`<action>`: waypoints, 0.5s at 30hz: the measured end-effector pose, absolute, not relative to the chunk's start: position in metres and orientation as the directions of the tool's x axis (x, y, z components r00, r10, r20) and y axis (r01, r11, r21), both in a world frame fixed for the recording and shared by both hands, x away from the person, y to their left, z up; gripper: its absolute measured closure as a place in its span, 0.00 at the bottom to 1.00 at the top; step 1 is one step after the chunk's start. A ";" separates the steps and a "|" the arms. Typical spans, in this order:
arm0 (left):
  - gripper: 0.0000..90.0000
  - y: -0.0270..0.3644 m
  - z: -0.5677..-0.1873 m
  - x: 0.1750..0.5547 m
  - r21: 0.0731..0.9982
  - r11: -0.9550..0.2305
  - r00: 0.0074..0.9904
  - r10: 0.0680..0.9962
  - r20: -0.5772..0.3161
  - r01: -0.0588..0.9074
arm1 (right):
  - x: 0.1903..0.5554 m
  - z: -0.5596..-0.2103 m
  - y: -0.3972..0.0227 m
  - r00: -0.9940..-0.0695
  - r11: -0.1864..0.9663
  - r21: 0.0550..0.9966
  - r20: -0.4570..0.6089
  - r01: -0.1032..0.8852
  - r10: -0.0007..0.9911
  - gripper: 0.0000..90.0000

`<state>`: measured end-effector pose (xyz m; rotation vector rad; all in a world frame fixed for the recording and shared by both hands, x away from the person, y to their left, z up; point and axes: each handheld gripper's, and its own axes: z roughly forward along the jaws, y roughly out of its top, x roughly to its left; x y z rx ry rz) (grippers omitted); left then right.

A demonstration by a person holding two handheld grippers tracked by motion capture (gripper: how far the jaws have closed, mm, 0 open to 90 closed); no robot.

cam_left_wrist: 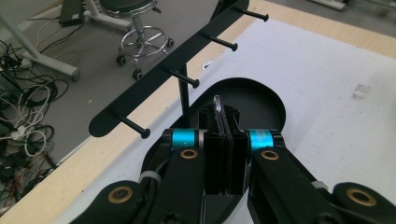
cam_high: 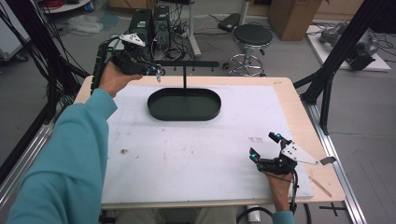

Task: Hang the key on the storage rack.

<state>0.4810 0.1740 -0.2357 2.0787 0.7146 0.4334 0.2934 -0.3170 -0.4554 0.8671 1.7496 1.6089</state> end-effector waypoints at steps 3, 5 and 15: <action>0.98 0.175 -0.240 0.486 0.821 -0.459 0.767 0.641 0.040 0.341 | 0.293 -0.455 -0.317 -0.605 0.051 0.997 -0.001 0.066 0.796 0.01; 0.98 0.176 -0.243 0.489 0.824 -0.448 0.760 0.649 0.032 0.347 | 0.293 -0.455 -0.317 -0.605 0.051 0.997 -0.001 0.066 0.796 0.01; 0.98 0.181 -0.253 0.503 0.818 -0.438 0.746 0.665 0.016 0.373 | 0.294 -0.455 -0.317 -0.606 0.052 0.997 -0.003 0.064 0.796 0.01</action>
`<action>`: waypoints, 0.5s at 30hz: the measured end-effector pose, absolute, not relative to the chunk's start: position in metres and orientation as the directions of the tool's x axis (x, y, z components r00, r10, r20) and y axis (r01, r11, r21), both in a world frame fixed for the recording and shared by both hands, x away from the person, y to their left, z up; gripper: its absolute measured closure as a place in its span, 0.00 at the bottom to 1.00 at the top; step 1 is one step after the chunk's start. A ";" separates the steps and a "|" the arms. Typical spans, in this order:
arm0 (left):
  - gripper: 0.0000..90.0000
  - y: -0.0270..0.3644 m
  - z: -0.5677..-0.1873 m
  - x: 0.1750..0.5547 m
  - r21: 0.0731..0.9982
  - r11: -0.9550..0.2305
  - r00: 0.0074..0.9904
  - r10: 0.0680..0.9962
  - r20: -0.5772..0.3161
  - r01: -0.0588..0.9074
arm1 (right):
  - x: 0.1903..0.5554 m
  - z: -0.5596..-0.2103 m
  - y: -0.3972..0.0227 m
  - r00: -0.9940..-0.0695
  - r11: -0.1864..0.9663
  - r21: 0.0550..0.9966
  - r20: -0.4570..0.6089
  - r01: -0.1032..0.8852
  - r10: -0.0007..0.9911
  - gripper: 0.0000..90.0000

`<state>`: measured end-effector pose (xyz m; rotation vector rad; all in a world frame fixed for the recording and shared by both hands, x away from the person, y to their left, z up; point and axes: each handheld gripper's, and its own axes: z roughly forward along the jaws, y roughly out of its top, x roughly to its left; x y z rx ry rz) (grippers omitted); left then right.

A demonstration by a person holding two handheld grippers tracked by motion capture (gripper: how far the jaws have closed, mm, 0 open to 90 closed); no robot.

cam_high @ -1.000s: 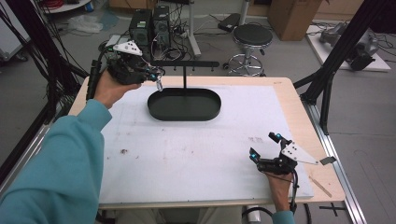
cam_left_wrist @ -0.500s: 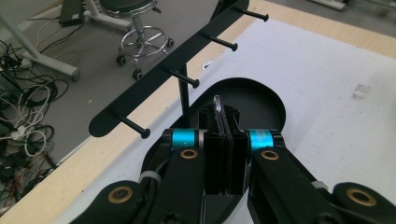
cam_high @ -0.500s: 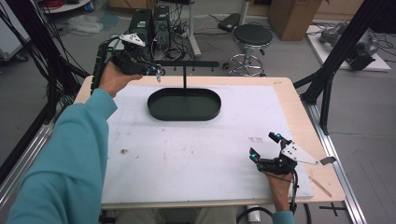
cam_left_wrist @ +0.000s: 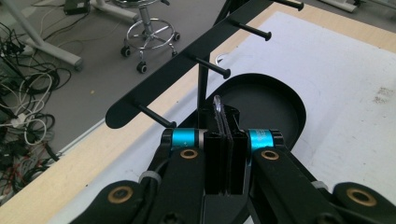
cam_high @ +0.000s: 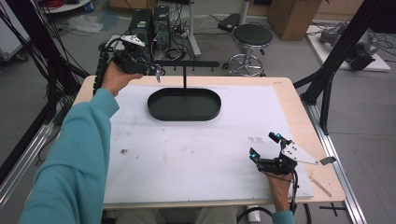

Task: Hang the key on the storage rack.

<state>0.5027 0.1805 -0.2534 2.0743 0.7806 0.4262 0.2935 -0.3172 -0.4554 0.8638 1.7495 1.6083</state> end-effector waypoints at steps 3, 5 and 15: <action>0.98 0.182 -0.257 0.506 0.812 -0.441 0.742 0.670 0.016 0.382 | 0.294 -0.455 -0.317 -0.605 0.048 0.997 0.000 0.063 0.796 0.01; 0.98 0.182 -0.259 0.508 0.806 -0.448 0.741 0.671 0.018 0.387 | 0.293 -0.455 -0.317 -0.606 0.047 0.997 0.003 0.066 0.796 0.01; 0.98 0.184 -0.266 0.515 0.801 -0.444 0.736 0.676 0.007 0.400 | 0.294 -0.455 -0.317 -0.605 0.048 0.997 0.000 0.064 0.796 0.01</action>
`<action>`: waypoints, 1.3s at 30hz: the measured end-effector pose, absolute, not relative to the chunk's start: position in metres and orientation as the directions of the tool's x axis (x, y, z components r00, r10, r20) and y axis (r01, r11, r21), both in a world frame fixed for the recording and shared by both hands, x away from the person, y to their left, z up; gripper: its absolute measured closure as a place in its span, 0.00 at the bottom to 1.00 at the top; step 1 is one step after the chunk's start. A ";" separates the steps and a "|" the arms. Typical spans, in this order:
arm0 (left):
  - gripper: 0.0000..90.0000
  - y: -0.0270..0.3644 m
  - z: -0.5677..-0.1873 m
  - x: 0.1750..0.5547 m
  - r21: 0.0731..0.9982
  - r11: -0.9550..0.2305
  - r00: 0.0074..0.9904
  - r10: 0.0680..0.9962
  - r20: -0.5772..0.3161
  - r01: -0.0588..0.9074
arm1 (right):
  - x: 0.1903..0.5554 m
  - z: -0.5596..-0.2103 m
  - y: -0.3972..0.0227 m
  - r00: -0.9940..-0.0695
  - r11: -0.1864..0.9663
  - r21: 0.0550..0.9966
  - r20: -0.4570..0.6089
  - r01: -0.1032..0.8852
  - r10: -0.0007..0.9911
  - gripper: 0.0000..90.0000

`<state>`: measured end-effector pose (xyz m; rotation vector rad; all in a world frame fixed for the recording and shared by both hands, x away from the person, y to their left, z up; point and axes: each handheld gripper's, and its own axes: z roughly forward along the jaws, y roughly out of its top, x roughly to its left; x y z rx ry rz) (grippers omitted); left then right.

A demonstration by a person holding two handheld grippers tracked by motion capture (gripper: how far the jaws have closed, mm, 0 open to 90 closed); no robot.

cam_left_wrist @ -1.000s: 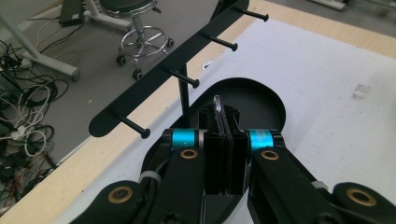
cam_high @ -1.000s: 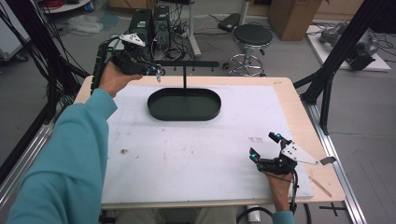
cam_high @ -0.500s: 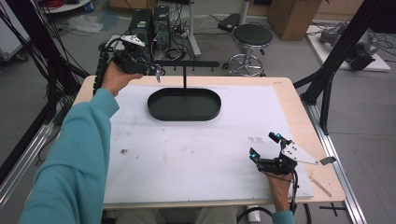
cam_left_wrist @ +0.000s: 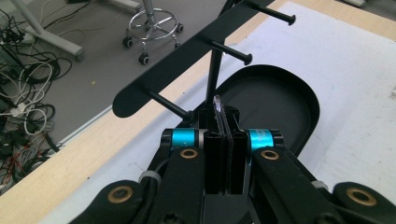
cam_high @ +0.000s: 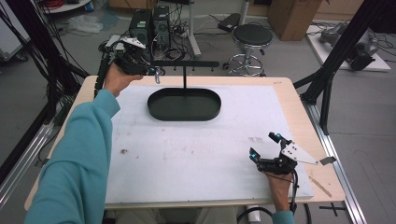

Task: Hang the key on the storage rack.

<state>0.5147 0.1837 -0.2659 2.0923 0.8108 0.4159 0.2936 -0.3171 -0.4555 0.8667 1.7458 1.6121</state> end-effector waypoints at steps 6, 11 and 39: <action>0.98 0.187 -0.269 0.518 0.797 -0.440 0.729 0.685 0.000 0.414 | 0.294 -0.455 -0.317 -0.606 0.050 0.997 -0.001 0.064 0.795 0.01; 0.98 0.186 -0.271 0.520 0.796 -0.441 0.725 0.688 0.005 0.414 | 0.294 -0.456 -0.317 -0.606 0.050 0.997 -0.001 0.064 0.795 0.01; 0.98 0.190 -0.279 0.531 0.805 -0.406 0.694 0.720 -0.010 0.433 | 0.294 -0.455 -0.318 -0.604 0.053 0.997 -0.009 0.054 0.797 0.01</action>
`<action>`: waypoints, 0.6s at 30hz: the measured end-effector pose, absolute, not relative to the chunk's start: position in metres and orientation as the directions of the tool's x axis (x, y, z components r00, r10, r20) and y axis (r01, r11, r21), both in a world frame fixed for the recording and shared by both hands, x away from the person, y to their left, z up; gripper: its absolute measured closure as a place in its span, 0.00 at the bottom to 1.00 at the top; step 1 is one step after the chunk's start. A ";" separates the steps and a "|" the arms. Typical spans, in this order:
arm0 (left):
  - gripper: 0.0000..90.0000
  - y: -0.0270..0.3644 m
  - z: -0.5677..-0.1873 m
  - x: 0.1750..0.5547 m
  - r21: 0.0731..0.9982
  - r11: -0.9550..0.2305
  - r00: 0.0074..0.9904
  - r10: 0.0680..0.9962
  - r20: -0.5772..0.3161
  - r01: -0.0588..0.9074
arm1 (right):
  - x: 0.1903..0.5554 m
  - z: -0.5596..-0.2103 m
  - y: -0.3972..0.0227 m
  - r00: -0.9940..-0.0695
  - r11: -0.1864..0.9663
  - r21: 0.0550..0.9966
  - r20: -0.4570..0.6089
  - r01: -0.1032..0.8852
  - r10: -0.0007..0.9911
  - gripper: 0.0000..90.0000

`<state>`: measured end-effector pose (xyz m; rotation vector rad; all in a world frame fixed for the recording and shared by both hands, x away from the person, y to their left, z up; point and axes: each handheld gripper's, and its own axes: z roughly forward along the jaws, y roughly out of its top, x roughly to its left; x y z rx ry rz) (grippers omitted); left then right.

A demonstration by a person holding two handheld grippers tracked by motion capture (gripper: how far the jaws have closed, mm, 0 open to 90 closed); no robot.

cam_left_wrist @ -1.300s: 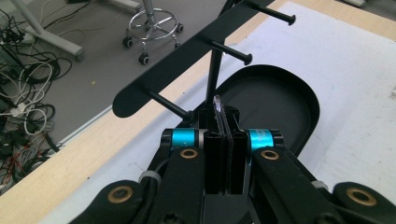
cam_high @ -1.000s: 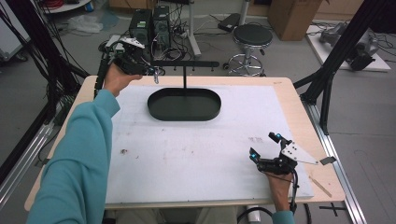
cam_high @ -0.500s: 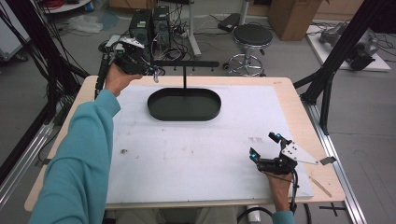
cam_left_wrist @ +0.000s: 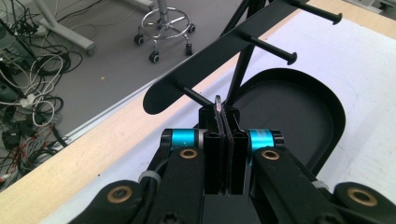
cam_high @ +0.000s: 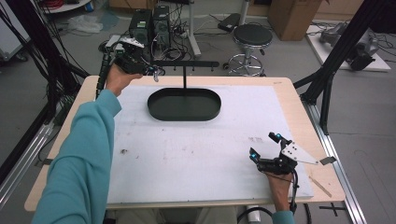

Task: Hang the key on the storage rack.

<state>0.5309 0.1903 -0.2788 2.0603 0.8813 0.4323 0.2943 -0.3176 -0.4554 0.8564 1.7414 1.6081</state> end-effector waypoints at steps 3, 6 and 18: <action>0.97 0.191 -0.279 0.532 0.804 -0.403 0.691 0.723 -0.014 0.437 | 0.294 -0.455 -0.318 -0.603 0.053 0.997 -0.010 0.054 0.798 0.01; 0.93 0.193 -0.279 0.532 0.800 -0.400 0.676 0.737 -0.008 0.446 | 0.294 -0.455 -0.317 -0.606 0.049 0.997 0.000 0.065 0.796 0.01; 0.34 0.212 -0.276 0.521 0.877 -0.323 0.617 0.786 0.038 0.357 | 0.293 -0.455 -0.317 -0.606 0.051 0.997 -0.001 0.065 0.795 0.01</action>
